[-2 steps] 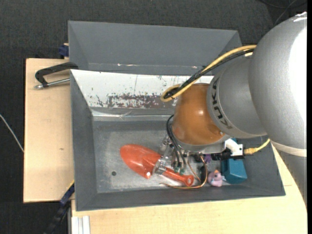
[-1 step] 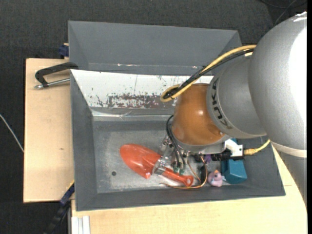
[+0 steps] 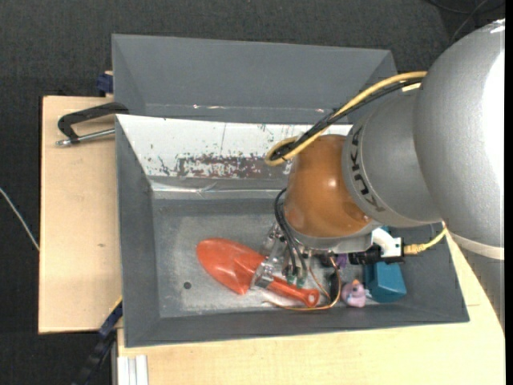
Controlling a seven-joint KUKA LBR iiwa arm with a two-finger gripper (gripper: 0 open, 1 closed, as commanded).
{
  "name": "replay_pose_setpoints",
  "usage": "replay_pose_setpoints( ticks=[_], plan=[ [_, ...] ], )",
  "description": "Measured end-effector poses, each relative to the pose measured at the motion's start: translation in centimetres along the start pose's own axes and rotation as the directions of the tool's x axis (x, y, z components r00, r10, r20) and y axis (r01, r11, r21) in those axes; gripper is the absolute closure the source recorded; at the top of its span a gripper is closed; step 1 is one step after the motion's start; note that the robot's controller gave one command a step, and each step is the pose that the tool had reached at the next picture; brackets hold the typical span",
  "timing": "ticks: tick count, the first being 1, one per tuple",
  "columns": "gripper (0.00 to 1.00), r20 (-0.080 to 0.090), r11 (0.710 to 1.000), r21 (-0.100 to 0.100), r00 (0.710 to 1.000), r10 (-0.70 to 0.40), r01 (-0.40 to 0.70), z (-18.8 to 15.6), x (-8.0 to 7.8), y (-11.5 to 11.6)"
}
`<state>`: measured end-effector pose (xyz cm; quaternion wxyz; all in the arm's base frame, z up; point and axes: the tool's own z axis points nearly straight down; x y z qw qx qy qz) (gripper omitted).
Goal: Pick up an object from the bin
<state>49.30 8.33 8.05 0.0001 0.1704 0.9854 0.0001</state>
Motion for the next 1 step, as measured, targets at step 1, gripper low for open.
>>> replay_pose_setpoints(
  ticks=[1],
  plan=[
    [1.00,-0.001,1.000,0.000,1.000,-0.002,0.002,-1.88,0.06,0.00]
  ],
)
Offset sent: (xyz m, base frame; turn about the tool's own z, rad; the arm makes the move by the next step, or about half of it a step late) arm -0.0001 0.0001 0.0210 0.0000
